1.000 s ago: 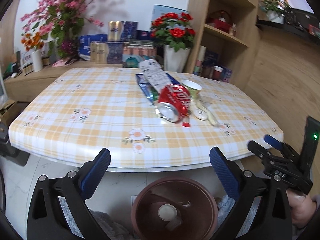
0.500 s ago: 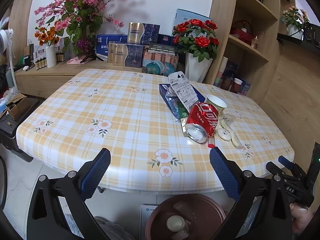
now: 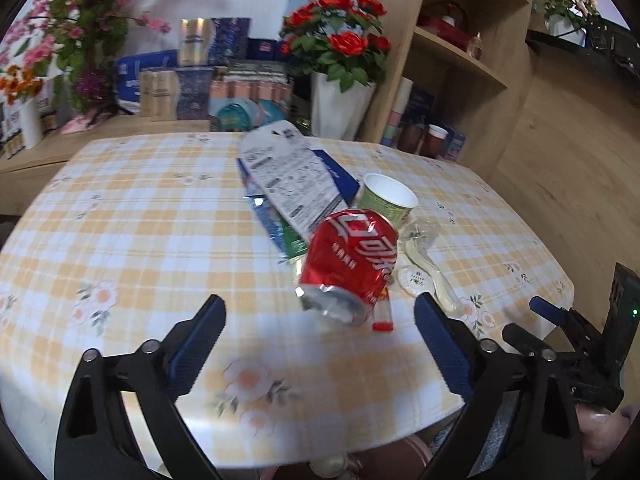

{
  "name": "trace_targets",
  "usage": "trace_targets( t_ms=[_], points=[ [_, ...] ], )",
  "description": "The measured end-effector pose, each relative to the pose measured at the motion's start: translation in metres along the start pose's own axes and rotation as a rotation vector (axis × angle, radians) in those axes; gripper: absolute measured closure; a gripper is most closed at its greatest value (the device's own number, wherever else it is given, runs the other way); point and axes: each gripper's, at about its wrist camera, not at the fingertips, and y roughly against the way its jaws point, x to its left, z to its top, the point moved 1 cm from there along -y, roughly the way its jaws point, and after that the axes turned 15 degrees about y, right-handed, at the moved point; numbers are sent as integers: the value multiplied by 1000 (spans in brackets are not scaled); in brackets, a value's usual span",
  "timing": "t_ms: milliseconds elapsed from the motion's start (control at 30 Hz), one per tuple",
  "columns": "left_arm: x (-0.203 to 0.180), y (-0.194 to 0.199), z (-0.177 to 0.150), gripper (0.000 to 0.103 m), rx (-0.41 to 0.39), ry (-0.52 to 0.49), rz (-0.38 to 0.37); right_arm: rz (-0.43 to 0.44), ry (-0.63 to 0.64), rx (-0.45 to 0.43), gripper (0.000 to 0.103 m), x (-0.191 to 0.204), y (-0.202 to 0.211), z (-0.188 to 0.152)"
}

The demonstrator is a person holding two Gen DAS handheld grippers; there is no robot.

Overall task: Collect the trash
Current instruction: 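Grasp the crushed red Coca-Cola can with the left tool, then grasp the plastic-wrapped white item with the right tool while the left tool lifts the can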

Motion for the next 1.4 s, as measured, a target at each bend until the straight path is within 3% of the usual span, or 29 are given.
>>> trace_targets(
  t_ms=[167,400,467,1000,1333,1400],
  points=[
    [-1,-49,27,17,85,3,-54,-8,-5,25,6,-18,-16,7],
    [15,-101,43,54,245,31,-78,-9,-28,49,6,-29,-34,8],
    [18,-104,42,60,275,54,-100,-1,-30,55,6,-29,-38,8],
    [-19,-91,3,60,451,3,-249,29,-28,74,6,-22,-43,3],
    [-43,-123,-6,60,512,-55,-233,14,-41,93,6,-29,-39,-5],
    [-44,-123,-6,67,502,-64,-227,14,-44,96,6,-31,-39,-5]
  ],
)
